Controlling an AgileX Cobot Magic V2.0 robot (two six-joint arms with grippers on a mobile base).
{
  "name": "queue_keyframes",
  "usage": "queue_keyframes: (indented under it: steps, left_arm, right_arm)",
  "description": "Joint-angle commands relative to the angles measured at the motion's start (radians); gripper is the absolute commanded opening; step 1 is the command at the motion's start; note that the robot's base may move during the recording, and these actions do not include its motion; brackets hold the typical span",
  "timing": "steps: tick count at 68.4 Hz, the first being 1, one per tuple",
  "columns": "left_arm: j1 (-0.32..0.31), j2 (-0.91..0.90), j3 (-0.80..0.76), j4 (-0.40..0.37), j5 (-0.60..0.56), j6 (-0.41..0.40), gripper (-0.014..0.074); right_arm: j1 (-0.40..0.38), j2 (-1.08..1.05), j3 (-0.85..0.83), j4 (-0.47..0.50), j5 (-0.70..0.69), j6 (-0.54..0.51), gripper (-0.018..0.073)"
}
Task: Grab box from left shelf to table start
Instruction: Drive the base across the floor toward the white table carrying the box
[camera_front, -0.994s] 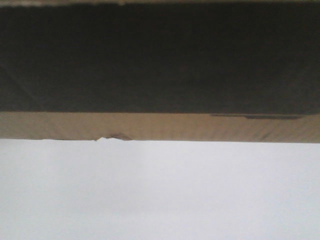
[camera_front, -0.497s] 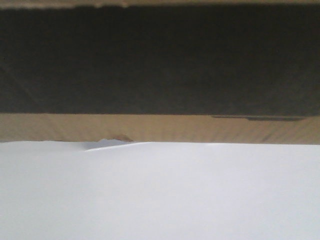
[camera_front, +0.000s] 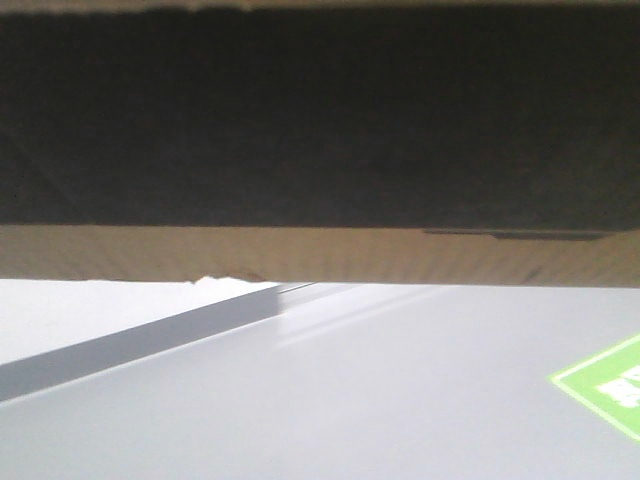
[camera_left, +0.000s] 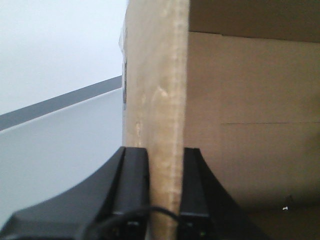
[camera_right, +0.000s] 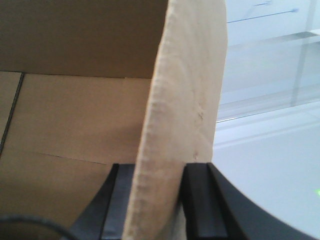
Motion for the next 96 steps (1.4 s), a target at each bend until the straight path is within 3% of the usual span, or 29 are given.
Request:
queue_keyframes:
  steps: [1, 96]
  left_arm:
    - [-0.002, 0.006, -0.04, 0.019, -0.03, -0.022, -0.0089]
    - [-0.002, 0.006, -0.04, 0.022, -0.03, -0.022, -0.0089]
  right_arm:
    - [-0.009, 0.022, -0.028, -0.083, -0.143, -0.012, 0.005]
    - [-0.009, 0.022, -0.028, -0.083, -0.143, -0.012, 0.005]
